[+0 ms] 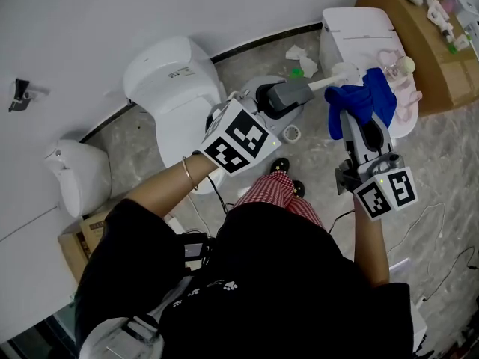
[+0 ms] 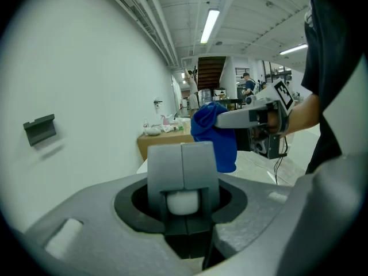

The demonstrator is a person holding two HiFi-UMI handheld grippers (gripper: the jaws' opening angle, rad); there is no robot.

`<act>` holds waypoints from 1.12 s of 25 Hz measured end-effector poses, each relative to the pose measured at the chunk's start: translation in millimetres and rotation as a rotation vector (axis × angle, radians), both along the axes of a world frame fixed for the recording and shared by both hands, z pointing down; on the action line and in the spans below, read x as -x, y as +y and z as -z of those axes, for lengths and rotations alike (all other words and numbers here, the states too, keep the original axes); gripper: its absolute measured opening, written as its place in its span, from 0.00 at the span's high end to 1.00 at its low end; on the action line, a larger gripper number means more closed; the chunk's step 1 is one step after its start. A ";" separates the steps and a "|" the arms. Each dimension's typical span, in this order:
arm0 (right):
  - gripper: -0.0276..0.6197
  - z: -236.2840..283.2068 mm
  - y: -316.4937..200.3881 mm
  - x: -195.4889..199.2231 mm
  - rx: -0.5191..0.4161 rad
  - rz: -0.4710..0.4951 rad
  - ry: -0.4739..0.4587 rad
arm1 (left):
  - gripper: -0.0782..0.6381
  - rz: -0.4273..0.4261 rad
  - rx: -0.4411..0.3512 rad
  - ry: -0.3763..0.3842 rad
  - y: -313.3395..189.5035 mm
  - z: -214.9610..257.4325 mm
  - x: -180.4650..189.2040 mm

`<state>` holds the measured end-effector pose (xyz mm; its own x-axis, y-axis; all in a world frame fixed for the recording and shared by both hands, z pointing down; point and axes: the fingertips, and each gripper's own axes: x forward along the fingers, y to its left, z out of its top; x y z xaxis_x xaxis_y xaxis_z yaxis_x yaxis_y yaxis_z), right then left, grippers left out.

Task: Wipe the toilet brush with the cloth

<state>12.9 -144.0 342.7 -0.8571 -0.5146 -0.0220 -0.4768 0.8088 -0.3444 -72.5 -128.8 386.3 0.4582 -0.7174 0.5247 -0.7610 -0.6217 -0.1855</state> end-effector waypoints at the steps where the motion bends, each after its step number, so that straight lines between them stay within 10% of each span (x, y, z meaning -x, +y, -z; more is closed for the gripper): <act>1: 0.86 1.4 0.6 1.0 -0.003 0.003 0.000 | 0.66 -0.005 0.000 0.000 1.4 1.4 0.3; 28: 0.85 59.2 16.7 8.2 -0.093 0.014 -0.102 | 0.66 -0.040 -0.144 0.025 25.9 86.6 -0.2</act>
<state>4.6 -127.2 283.4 -0.8552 -0.4939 -0.1570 -0.4311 0.8461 -0.3135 -72.3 -102.9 299.7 0.4994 -0.7655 0.4058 -0.7418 -0.6197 -0.2561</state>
